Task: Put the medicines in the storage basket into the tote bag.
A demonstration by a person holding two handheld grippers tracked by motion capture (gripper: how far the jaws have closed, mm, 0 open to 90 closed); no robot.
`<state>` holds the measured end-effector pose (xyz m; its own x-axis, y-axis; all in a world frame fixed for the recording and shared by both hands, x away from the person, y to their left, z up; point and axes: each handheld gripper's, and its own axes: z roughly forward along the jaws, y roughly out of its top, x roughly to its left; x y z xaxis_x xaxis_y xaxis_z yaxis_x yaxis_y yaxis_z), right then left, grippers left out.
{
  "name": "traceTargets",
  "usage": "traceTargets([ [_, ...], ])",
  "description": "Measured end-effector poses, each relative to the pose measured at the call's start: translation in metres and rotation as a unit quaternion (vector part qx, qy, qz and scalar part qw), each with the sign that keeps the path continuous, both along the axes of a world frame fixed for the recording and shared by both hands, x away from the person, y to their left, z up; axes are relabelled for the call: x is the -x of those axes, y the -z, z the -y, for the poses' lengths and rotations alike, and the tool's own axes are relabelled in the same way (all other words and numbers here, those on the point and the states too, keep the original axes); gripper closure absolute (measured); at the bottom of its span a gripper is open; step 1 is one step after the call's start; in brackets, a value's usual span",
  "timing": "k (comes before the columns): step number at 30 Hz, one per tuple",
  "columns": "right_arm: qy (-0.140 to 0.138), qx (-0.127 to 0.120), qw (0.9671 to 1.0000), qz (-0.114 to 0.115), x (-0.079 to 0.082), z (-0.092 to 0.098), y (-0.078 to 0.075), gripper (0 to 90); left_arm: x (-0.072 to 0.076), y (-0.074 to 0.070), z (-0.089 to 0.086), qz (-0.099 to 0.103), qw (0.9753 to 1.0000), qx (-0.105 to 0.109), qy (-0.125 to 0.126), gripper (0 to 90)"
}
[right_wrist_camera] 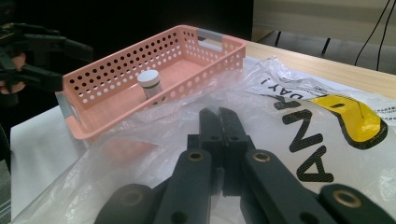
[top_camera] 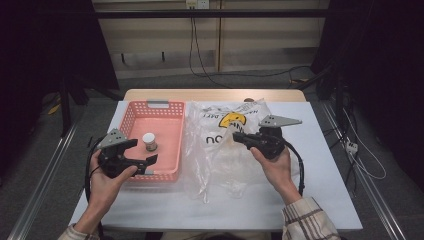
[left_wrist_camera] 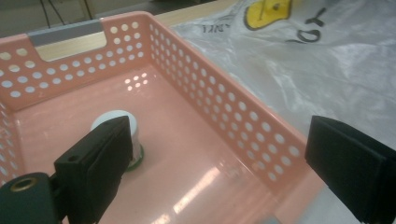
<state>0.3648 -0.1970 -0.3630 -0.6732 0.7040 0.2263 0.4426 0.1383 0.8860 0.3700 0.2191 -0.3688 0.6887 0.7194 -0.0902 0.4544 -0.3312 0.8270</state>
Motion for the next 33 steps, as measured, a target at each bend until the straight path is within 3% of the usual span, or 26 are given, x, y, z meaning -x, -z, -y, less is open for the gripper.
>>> traceTargets([
  [12,0.000,0.000,1.0000,-0.002,-0.001,0.001,0.001,90.0,-0.047,0.005,0.005,-0.030,0.9986,-0.038,-0.022,12.4],
  [15,-0.002,0.003,1.0000,-0.003,-0.002,0.000,0.002,90.0,-0.058,0.016,0.005,-0.040,0.9969,-0.050,-0.045,12.5],
  [16,-0.003,0.002,1.0000,-0.004,-0.002,0.000,0.002,90.0,-0.062,0.018,0.004,-0.057,0.9957,-0.057,-0.046,12.8],
  [18,-0.003,0.001,1.0000,-0.005,-0.002,0.000,0.002,90.0,-0.067,0.016,0.004,-0.050,0.9965,-0.048,-0.046,13.2],
  [23,-0.005,0.002,1.0000,-0.006,-0.003,-0.001,0.003,90.0,-0.080,0.018,0.009,-0.055,0.9953,-0.068,-0.041,15.0],
  [27,-0.006,0.004,0.9999,-0.007,-0.003,-0.001,0.004,90.0,-0.090,0.028,0.012,-0.067,0.9928,-0.083,-0.055,16.6],
  [31,-0.009,0.005,0.9999,-0.010,-0.004,-0.002,0.006,90.0,-0.098,0.038,0.012,-0.092,0.9899,-0.091,-0.057,21.3],
  [33,-0.009,0.006,0.9999,-0.011,-0.004,-0.003,0.006,90.0,-0.100,0.040,0.011,-0.093,0.9889,-0.098,-0.063,21.3],
])
